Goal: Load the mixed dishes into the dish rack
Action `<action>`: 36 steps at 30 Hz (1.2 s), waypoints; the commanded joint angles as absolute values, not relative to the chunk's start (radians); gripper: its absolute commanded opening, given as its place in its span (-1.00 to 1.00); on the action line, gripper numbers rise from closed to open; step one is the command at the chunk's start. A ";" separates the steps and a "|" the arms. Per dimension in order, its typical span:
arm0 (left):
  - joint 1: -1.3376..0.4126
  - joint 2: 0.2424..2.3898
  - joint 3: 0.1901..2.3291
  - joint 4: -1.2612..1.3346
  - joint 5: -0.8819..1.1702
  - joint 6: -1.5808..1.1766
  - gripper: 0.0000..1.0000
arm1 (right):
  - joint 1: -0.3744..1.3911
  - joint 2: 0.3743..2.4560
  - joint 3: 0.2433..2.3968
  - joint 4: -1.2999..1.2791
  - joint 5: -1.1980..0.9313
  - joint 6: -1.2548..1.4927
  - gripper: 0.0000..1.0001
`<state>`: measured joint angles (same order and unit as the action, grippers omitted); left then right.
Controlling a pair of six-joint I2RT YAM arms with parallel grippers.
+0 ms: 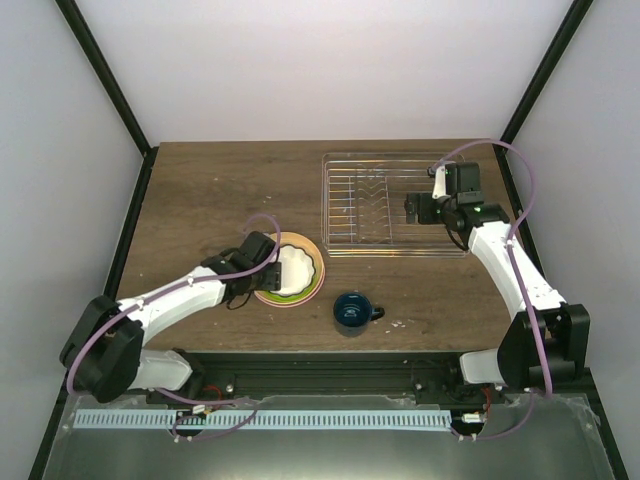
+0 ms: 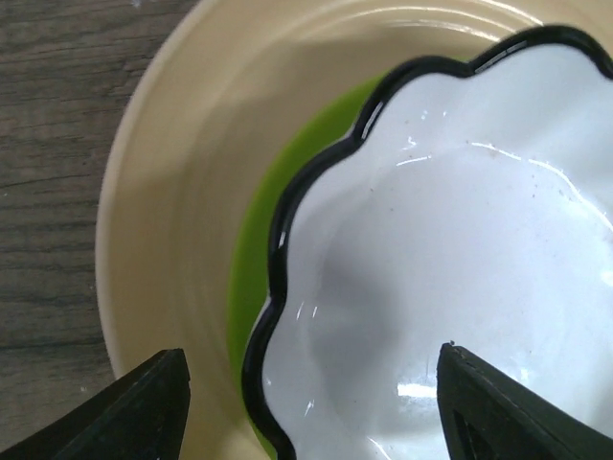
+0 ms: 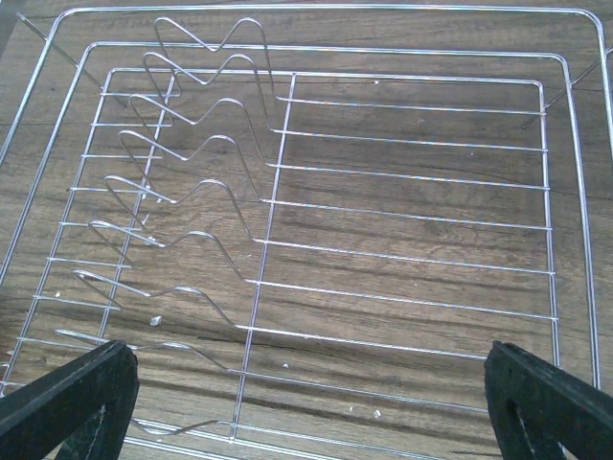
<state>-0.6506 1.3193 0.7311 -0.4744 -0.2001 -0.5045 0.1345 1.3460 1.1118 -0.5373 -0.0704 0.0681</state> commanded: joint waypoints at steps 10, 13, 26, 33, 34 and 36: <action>-0.661 1.319 0.729 -0.456 -0.212 -0.536 -0.54 | 0.140 1.349 1.129 -0.535 -0.063 0.065 1.00; -0.661 1.311 0.729 -0.459 -0.213 -0.533 -0.73 | 0.141 1.348 1.128 -0.534 -0.063 0.065 1.00; -0.661 1.162 0.726 -0.514 -0.248 -0.528 -1.00 | 0.141 1.355 1.116 -0.508 -0.128 0.065 1.00; -0.646 1.004 0.713 -0.539 -0.319 -0.536 -1.00 | 0.140 1.358 1.105 -0.443 -0.399 0.072 1.00; -0.639 0.986 0.713 -0.535 -0.316 -0.533 -1.00 | 0.141 1.359 1.097 -0.415 -0.441 0.076 1.00; -0.612 0.956 0.712 -0.527 -0.304 -0.525 -1.00 | 0.141 1.362 1.080 -0.375 -0.539 0.084 1.00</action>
<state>-0.6464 1.0260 0.7044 -0.5880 -0.2901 -0.5255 0.1345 1.3556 1.1030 -0.4671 -0.3202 0.0692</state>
